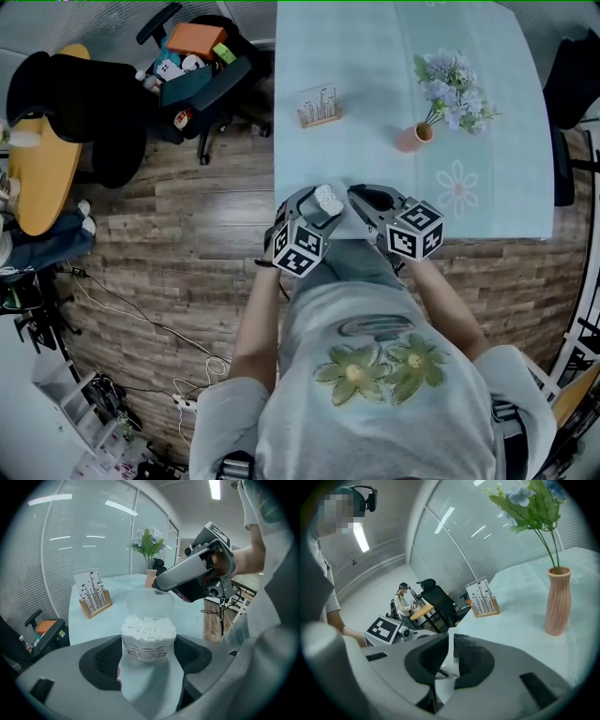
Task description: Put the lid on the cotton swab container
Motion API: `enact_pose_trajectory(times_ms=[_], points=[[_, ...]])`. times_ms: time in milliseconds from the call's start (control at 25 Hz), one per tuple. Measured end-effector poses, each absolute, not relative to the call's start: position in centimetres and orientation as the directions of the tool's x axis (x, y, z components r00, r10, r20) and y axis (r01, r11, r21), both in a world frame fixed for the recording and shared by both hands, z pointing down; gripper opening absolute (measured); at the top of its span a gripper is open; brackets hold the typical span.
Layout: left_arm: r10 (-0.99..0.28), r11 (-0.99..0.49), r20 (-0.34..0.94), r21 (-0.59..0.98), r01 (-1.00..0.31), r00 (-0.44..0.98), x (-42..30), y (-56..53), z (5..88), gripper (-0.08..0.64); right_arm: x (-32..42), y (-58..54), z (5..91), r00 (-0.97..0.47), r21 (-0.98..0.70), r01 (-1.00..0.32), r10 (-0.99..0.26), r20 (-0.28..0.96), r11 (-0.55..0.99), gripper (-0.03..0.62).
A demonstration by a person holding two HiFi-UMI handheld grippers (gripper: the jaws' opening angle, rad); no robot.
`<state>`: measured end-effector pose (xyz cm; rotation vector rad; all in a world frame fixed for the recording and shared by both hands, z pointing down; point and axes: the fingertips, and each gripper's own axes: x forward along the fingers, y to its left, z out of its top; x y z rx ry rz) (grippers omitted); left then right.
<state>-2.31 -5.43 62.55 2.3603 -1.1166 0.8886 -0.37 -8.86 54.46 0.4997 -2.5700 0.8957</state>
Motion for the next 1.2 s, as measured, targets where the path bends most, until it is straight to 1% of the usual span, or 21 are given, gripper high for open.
enact_pose_trajectory(times_ms=[600,1200], points=[[-0.547,-0.611,0.681,0.073,-0.788,0.487,-2.3,-5.5,62.7,0.347,-1.1,-8.1,54.3,-0.864,-0.485,-0.433,-0.196,0.464,0.760,0.034],[-0.547,-0.606,0.682,0.077,-0.791,0.485,-2.3,-5.5,62.6,0.347,-1.7,-7.4,54.2,-0.851,-0.409,-0.420,-0.194,0.489,0.810,0.034]])
